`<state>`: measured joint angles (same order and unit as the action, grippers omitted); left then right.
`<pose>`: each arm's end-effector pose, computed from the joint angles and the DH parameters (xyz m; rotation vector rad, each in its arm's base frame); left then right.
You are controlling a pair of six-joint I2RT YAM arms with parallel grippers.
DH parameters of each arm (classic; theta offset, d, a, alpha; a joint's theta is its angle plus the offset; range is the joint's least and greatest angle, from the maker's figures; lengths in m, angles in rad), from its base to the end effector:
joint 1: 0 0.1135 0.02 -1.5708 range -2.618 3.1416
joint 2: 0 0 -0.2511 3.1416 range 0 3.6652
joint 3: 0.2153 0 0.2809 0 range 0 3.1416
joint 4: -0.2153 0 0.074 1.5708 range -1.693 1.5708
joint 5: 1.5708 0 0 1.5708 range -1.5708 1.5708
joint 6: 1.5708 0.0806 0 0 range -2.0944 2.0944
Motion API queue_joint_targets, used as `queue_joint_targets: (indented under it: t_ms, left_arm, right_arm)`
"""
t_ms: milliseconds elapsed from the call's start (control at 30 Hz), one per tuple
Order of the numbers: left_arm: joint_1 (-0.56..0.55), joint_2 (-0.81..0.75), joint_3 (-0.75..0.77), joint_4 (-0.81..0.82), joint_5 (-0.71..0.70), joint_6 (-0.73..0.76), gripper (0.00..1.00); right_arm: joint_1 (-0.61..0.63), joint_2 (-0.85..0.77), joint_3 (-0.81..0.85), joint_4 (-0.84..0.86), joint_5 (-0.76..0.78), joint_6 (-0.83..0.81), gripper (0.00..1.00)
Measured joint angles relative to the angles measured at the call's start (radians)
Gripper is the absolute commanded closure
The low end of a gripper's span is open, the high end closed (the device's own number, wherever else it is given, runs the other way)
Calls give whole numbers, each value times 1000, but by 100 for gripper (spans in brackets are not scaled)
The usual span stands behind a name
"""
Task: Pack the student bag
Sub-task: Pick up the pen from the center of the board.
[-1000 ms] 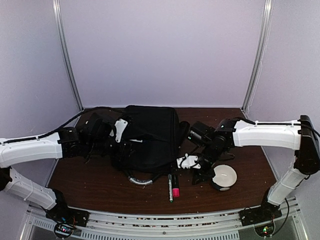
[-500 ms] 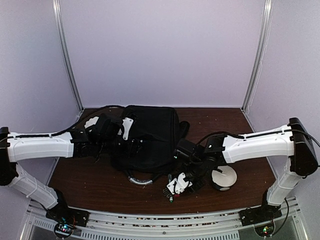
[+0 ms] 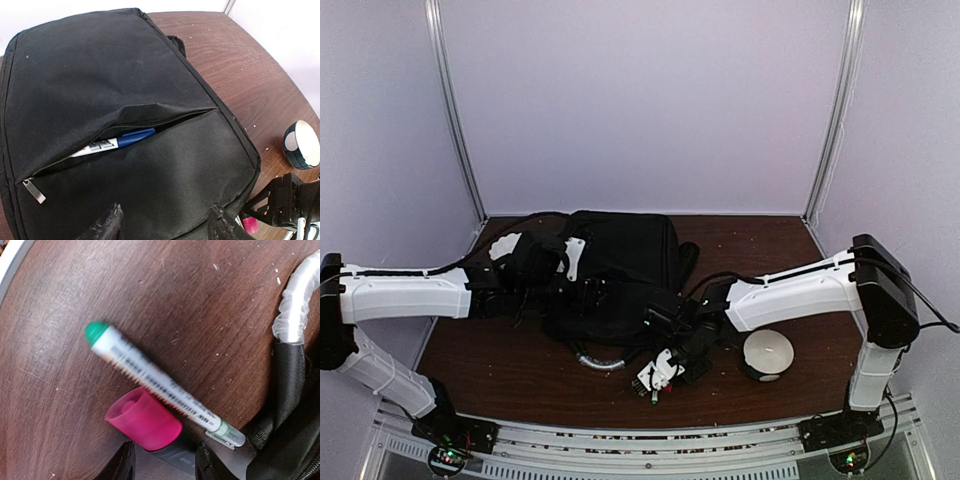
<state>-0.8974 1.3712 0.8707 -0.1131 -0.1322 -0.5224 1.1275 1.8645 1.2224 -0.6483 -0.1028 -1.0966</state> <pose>0.2363 -0.2792 0.1920 0.3442 2.2295 -0.6492 0.1603 0.3568 0.0894 -2.5726 1.2474 0.1533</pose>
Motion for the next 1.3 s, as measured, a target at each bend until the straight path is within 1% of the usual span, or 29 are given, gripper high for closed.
queue_joint_targets:
  t_ms: [100,267,500,700,867,1000,1100,1300]
  left_arm:
    - [8,0,-7,0,0,-7,41]
    - [14,0,-9,-1,2,-8,41]
    - [26,0,-8,-16,3,-6,41]
    - [42,0,-8,-27,5,1,41]
    - [52,0,-8,-31,9,2,41]
    - [53,0,-8,-31,16,3,41]
    - [53,0,-8,-31,19,3,41]
    - [53,0,-8,-31,21,4,40]
  right_arm:
    - [0,13,13,-21,3,-9,58]
    - [0,61,79,-90,2,-25,58]
    - [0,76,87,-190,-6,-18,58]
    - [0,57,57,-191,-6,31,60]
    - [-1,27,14,-163,-6,80,56]
    - [-9,-2,-25,-144,-6,108,55]
    - [-20,-18,-47,-137,-8,116,57]
    - [-49,-26,-60,-137,-31,145,69]
